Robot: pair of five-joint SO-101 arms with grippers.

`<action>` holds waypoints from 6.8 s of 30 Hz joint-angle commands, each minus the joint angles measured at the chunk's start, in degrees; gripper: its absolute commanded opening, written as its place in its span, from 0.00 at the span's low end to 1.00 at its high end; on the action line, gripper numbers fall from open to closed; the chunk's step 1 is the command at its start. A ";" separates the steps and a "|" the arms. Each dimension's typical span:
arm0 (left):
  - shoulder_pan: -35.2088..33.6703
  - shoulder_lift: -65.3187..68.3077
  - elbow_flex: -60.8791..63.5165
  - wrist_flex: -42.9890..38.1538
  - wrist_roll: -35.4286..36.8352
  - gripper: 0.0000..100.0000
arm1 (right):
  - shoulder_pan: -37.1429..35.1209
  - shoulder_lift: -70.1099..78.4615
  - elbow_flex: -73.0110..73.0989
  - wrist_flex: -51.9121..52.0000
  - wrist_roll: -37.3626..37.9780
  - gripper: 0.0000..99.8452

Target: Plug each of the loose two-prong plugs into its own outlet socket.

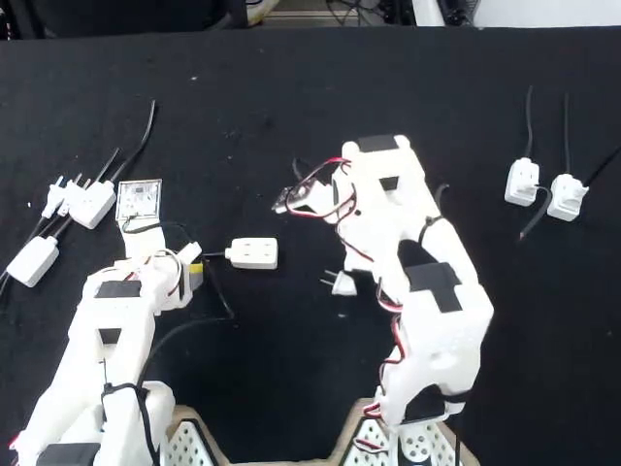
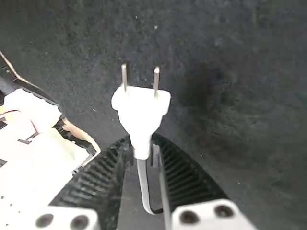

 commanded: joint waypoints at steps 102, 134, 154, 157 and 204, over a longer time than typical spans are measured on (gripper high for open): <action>-0.66 -0.53 -0.57 -0.79 0.62 0.24 | -4.84 -28.44 36.00 -43.78 -33.76 0.15; -0.57 -0.53 -0.57 -0.88 0.62 0.24 | -19.25 -58.33 60.62 -44.92 -29.63 0.15; -0.57 -0.53 -0.57 -0.88 0.62 0.24 | -9.76 -58.51 64.75 -59.43 -20.84 0.15; -0.57 -0.53 -0.57 -0.88 0.62 0.24 | -8.26 -58.95 64.48 -59.16 -20.92 0.15; -0.57 -0.53 -0.57 -0.88 0.62 0.24 | -7.91 -58.51 69.23 -66.90 -15.91 0.15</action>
